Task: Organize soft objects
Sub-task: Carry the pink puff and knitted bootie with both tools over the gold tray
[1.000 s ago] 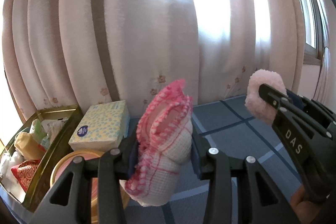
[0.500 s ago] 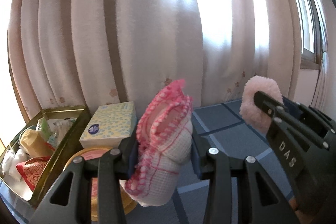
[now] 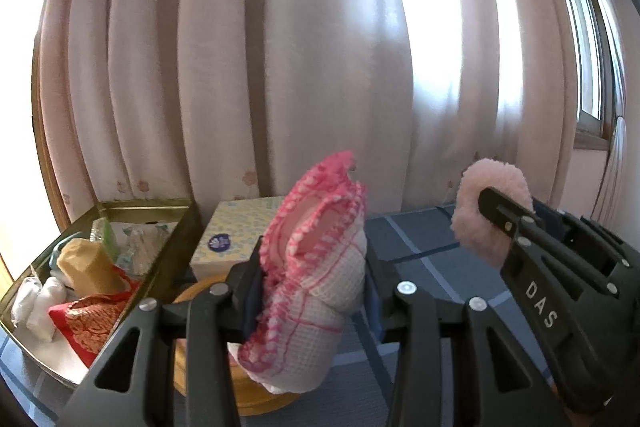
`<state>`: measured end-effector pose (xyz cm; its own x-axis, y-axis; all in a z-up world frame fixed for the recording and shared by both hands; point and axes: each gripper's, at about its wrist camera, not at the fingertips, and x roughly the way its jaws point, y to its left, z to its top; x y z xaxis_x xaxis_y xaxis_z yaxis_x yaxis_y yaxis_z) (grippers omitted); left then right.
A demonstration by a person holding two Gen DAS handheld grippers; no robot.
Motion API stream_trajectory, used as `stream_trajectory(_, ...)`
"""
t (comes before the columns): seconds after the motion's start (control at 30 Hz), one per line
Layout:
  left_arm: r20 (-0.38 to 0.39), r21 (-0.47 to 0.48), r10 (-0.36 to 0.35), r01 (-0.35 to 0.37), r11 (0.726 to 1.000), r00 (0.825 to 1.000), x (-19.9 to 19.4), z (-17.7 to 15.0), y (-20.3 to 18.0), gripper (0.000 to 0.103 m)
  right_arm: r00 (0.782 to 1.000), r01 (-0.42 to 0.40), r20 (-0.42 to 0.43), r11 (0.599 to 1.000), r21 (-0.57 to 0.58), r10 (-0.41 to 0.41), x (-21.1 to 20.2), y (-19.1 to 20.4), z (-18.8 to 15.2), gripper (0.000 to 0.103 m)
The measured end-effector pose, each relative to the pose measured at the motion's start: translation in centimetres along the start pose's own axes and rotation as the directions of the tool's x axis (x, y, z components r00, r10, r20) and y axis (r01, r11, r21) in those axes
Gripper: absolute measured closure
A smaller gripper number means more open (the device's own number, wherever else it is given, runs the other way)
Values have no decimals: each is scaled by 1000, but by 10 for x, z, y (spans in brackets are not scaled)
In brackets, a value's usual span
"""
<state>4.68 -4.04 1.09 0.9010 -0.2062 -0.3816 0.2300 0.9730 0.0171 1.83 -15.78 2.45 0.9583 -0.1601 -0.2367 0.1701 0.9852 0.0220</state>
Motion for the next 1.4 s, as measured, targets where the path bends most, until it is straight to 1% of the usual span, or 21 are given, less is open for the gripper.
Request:
stream_trajectory(0.17,31,-8,9,-9,1000,999,-9,-2,17,63,1000,-20,14,1000,1,20,-5,15,-1,83)
stream_trajectory(0.3,38,-19,23,-22,1000,999,-12,-2,32,63,999,-40,33,999,5,40,-12,29,-2,83)
stream_trajectory(0.57,51,-35,46,-44,998,998,-20,-3,59,63,993,-106,45,994,-23,107,-23,62,-5,82)
stream_trajectory(0.73,57,-67,65,-61,996,996,-24,-5,80,63,988,-145,41,989,-42,147,-25,83,-7,82)
stream_trajectory(0.93,63,-84,110,-104,991,992,-28,-6,106,63,980,-198,20,978,-72,199,-23,111,-9,82)
stream_trajectory(1.1,66,-107,163,-155,982,984,-31,-6,137,63,971,-239,0,966,-97,240,-20,136,-10,83)
stream_trajectory(1.23,63,-129,206,-197,972,976,-35,-8,164,63,961,-275,-28,954,-123,274,-12,157,-12,83)
stream_trajectory(1.33,63,-148,243,-232,961,968,-39,-9,185,63,957,-288,-22,947,-142,288,-9,170,-11,83)
stream_trajectory(1.4,51,-176,256,-244,954,965,-40,-9,200,63,954,-298,-20,942,-153,298,-7,181,-11,83)
